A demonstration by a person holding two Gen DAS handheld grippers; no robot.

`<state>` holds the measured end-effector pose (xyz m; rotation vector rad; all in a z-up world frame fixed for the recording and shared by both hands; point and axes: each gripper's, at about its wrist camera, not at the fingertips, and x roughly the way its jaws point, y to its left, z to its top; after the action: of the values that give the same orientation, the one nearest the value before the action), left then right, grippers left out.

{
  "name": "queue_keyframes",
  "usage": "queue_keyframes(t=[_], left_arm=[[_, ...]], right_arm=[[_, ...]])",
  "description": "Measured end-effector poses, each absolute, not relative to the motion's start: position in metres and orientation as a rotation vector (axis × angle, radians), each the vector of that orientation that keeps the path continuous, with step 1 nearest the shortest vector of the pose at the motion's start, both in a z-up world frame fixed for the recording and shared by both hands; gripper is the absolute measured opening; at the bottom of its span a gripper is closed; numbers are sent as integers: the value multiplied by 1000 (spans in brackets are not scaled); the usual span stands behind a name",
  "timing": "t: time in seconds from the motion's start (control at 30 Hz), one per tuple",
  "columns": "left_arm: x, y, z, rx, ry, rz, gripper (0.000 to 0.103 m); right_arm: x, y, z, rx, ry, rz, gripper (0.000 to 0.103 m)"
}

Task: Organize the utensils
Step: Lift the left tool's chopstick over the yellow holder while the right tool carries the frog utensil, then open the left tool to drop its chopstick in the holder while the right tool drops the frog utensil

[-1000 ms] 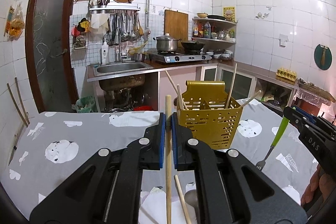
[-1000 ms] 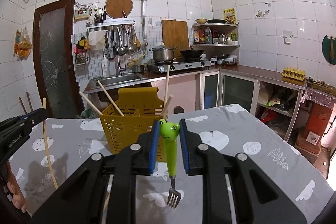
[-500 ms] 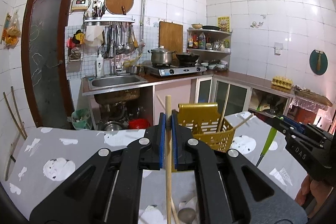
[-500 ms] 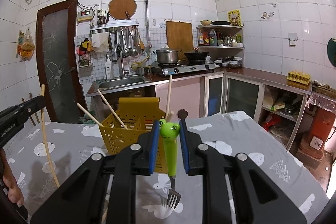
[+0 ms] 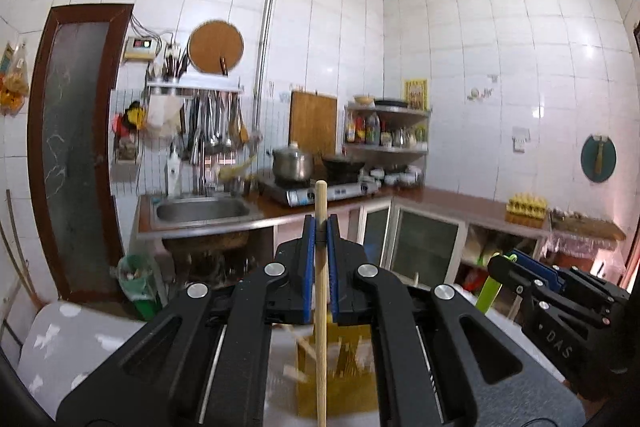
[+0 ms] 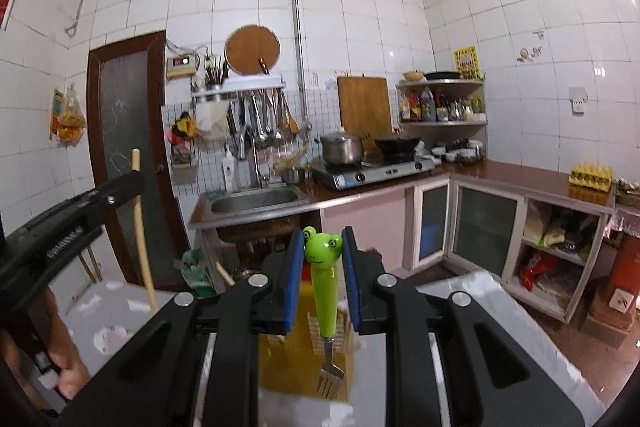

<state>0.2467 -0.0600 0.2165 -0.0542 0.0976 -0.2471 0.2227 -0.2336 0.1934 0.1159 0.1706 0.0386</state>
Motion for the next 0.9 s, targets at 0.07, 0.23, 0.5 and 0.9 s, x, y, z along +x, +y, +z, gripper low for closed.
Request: queue_keyframes(t=[0.07, 0.23, 0.5, 0.9], left_arm=[[258, -64, 226, -70, 72, -243, 5], [292, -74, 231, -88, 21, -234, 5], [355, -91, 170, -97, 128, -205, 5], [377, -83, 115, -44, 284, -155, 25]], right_arm=[[232, -233, 204, 119, 160, 38, 20], [269, -237, 213, 139, 164, 16, 20], [310, -225, 175, 91, 235, 11, 20], [336, -232, 112, 77, 417, -8, 21]])
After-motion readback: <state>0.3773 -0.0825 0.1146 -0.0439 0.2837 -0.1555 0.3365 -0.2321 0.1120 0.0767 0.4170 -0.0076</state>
